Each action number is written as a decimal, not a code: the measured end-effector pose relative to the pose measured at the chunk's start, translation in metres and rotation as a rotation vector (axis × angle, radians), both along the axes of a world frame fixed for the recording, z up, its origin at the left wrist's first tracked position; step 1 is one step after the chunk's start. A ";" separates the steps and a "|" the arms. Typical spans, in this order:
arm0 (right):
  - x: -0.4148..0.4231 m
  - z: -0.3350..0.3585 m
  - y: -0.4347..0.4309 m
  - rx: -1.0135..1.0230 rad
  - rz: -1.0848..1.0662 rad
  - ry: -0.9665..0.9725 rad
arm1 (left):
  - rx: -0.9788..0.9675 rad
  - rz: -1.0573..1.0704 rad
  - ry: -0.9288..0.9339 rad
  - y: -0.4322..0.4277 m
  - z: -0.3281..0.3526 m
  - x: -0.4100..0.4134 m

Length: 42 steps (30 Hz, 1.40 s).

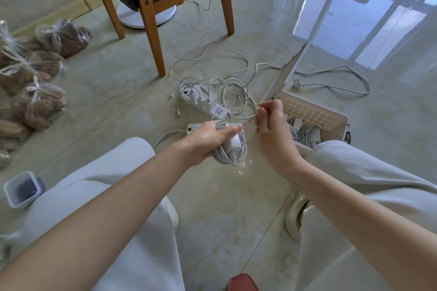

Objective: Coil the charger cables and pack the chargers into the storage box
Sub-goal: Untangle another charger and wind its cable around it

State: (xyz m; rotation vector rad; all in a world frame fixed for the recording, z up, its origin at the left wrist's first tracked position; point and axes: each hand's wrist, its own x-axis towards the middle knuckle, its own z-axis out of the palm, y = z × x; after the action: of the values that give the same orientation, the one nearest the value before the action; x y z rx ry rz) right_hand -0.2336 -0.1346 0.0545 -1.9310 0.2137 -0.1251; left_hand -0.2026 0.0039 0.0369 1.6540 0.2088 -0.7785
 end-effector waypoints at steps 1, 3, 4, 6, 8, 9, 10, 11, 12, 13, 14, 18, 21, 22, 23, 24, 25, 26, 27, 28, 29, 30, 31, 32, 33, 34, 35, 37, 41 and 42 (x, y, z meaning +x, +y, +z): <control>-0.004 -0.001 0.002 -0.030 0.059 -0.003 | -0.004 0.029 -0.018 0.001 -0.001 0.001; -0.012 0.000 0.007 -0.032 0.156 0.017 | 0.026 0.071 -0.092 0.005 -0.005 0.006; -0.014 0.000 0.009 -0.023 0.185 0.035 | 0.103 0.067 -0.152 0.007 -0.008 0.007; -0.015 0.003 0.010 0.027 0.180 0.054 | 0.352 0.012 -0.334 0.008 -0.009 0.006; -0.010 0.011 0.008 0.092 0.133 0.057 | 0.487 -0.064 -0.513 0.008 -0.010 0.004; -0.007 0.014 0.005 0.123 0.107 0.055 | 0.486 -0.081 -0.556 0.007 -0.007 0.003; -0.004 0.018 0.002 0.151 0.077 0.054 | 0.473 -0.081 -0.574 0.007 -0.007 0.004; -0.001 0.021 -0.002 0.178 0.047 0.054 | 0.445 -0.071 -0.558 0.007 -0.004 0.005; 0.002 0.022 -0.006 0.204 0.015 0.056 | 0.416 -0.055 -0.528 0.007 -0.002 0.008; 0.006 0.023 -0.011 0.224 -0.017 0.062 | 0.373 -0.038 -0.497 0.008 0.001 0.010; 0.010 0.023 -0.016 0.237 -0.053 0.072 | 0.329 -0.014 -0.479 0.008 0.004 0.011; 0.028 0.009 -0.033 0.242 -0.182 0.218 | 0.143 0.115 -0.458 0.005 0.016 0.012; 0.033 -0.003 -0.032 0.193 -0.137 0.402 | 0.022 0.171 -0.423 0.004 0.021 0.008; 0.031 -0.004 -0.029 0.184 -0.096 0.449 | -0.022 0.180 -0.403 0.004 0.023 0.007; 0.029 -0.004 -0.026 0.162 -0.051 0.471 | -0.063 0.186 -0.385 0.004 0.024 0.006; 0.026 -0.003 -0.024 0.135 -0.002 0.470 | -0.103 0.191 -0.365 0.004 0.026 0.005; 0.022 -0.002 -0.023 0.106 0.049 0.450 | -0.147 0.197 -0.346 0.004 0.029 0.004; 0.019 0.000 -0.022 0.099 0.089 0.425 | -0.194 0.207 -0.323 0.004 0.033 0.003; 0.015 0.002 -0.021 0.117 0.122 0.411 | -0.240 0.221 -0.301 0.003 0.036 0.003; 0.012 0.004 -0.019 0.164 0.147 0.411 | -0.276 0.240 -0.280 0.002 0.039 0.002; 0.009 0.004 -0.016 0.228 0.164 0.419 | -0.295 0.253 -0.272 0.003 0.041 0.002; 0.007 0.005 -0.013 0.292 0.177 0.426 | -0.302 0.262 -0.273 0.003 0.043 0.003; 0.004 0.006 -0.010 0.342 0.188 0.430 | -0.304 0.269 -0.282 0.003 0.043 0.003; 0.003 0.007 -0.008 0.394 0.191 0.428 | -0.304 0.277 -0.288 0.003 0.043 0.003; 0.002 0.007 -0.006 0.458 0.178 0.421 | -0.295 0.285 -0.296 0.003 0.043 0.004; 0.001 0.008 -0.006 0.532 0.158 0.424 | -0.283 0.295 -0.303 0.002 0.042 0.004; 0.001 0.007 -0.006 0.602 0.136 0.433 | -0.268 0.299 -0.308 0.003 0.040 0.005; 0.001 0.007 -0.008 0.709 0.117 0.461 | -0.237 0.283 -0.304 0.002 0.037 0.005; 0.001 0.006 -0.007 0.802 0.149 0.497 | -0.231 0.264 -0.272 0.002 0.034 0.004; 0.000 0.007 -0.006 0.845 0.155 0.495 | -0.228 0.264 -0.261 0.001 0.034 0.004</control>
State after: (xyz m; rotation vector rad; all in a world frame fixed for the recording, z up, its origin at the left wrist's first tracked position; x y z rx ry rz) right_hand -0.2333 -0.1409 0.0613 -1.0961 0.3726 0.4845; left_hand -0.1988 0.0051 0.0710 1.4575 0.1441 -0.3678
